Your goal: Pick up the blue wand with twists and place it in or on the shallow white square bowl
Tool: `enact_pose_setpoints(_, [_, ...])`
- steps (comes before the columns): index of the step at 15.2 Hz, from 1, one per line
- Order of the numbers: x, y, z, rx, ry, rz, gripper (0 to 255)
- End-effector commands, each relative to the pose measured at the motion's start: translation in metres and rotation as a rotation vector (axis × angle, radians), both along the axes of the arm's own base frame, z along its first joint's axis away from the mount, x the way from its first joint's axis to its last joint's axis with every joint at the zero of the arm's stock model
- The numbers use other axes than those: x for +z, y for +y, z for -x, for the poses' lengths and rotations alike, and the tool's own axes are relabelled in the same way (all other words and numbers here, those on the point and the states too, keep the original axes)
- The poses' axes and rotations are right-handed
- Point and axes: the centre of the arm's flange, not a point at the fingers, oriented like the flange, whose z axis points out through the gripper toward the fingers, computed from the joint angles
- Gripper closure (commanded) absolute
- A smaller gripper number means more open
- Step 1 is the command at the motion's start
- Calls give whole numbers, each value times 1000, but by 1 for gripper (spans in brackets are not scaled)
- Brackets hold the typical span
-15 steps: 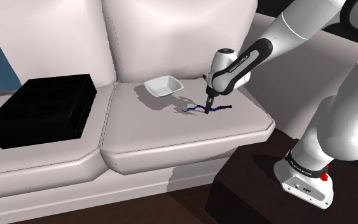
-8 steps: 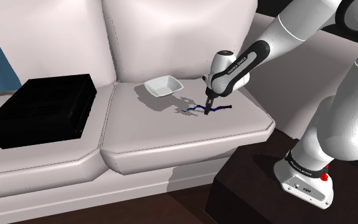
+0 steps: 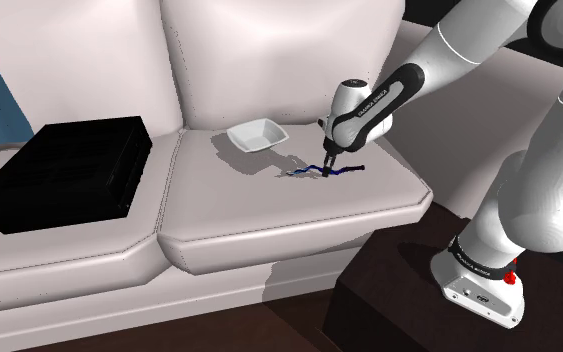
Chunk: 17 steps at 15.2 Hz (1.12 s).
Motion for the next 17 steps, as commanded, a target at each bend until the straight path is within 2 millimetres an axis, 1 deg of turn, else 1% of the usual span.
enact_pose_setpoints(1, [0,0,0,0,0,0,255])
enact_pose_setpoints(3, [0,0,0,0,0,0,255])
enact_pose_setpoints(17, [74,0,0,0,0,0,255])
